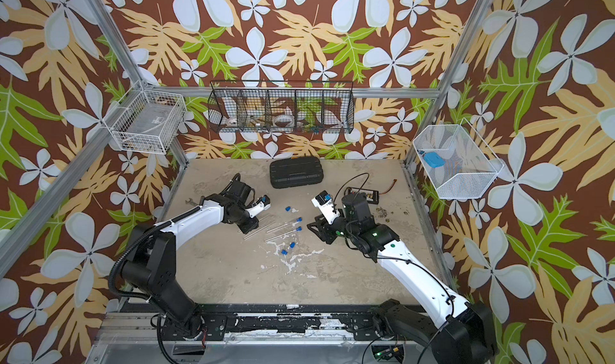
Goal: Insert stoppers into test tubes
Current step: Pick up the test tube at the center of the board.
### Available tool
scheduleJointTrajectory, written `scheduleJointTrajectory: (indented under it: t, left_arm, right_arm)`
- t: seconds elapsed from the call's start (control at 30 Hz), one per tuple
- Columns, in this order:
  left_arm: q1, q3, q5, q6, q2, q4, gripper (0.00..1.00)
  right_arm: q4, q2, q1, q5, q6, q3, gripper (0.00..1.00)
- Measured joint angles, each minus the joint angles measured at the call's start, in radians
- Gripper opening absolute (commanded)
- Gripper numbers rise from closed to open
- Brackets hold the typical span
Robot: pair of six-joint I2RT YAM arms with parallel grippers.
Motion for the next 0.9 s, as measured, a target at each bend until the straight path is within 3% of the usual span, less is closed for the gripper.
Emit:
scheduleJointTrajectory:
  t: [0.33, 0.9]
  left_arm:
    - [-0.013, 0.04, 0.0, 0.0, 0.1, 0.006, 0.31]
    - [-0.027, 0.059, -0.01, 0.003, 0.188, 0.001, 0.21]
  right_arm:
    - [0.002, -0.026, 0.0, -0.01, 0.008, -0.029, 0.45]
    - [0.002, -0.039, 0.0, -0.01, 0.017, -0.043, 0.45]
